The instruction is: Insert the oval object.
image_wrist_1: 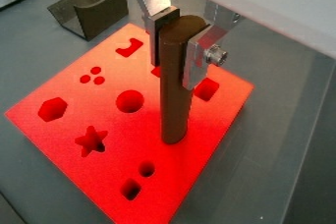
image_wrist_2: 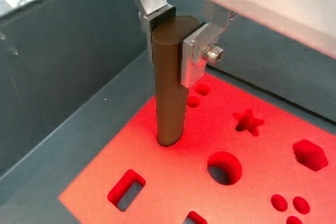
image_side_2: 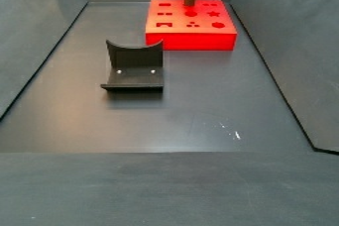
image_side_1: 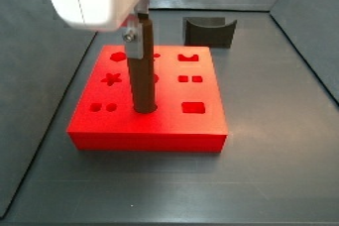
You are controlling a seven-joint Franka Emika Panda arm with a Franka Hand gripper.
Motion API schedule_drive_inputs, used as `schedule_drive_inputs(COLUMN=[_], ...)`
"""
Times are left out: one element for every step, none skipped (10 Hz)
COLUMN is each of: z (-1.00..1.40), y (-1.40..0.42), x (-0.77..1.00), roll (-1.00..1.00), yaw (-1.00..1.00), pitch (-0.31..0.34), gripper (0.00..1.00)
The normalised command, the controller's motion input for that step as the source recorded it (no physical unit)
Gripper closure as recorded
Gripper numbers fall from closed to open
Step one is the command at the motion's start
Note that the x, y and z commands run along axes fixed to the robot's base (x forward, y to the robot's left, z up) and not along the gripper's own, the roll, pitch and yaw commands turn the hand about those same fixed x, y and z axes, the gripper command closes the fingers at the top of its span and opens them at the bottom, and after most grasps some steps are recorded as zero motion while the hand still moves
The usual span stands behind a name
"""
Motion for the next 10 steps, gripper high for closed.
schedule_drive_inputs(z=[-0.48,-0.55,-0.61,-0.61,-0.6,-0.59,-0.6,-0.5,-0.05,0.0], y=[0.0,-0.07,-0.11,-0.13,-0.16,-0.2,-0.21,-0.2,0.0,0.0], x=[0.05,0.11,0.13,0.04,0.0,0.0,-0.09,-0.19,-0.07,0.0], roll=[0.0,0.0,0.0,0.02,0.04,0.11,0.18,0.21,-0.01,0.0], yaw=[0.0,0.01,0.0,0.01,0.03,0.05,0.09,0.14,0.02,0.0], pitch=[-0.059,-0.059,-0.054,-0.046,-0.034,-0.02,-0.023,-0.019,-0.04,0.0], gripper=[1.0,1.0,1.0,1.0,1.0,1.0,1.0,1.0,1.0,1.0])
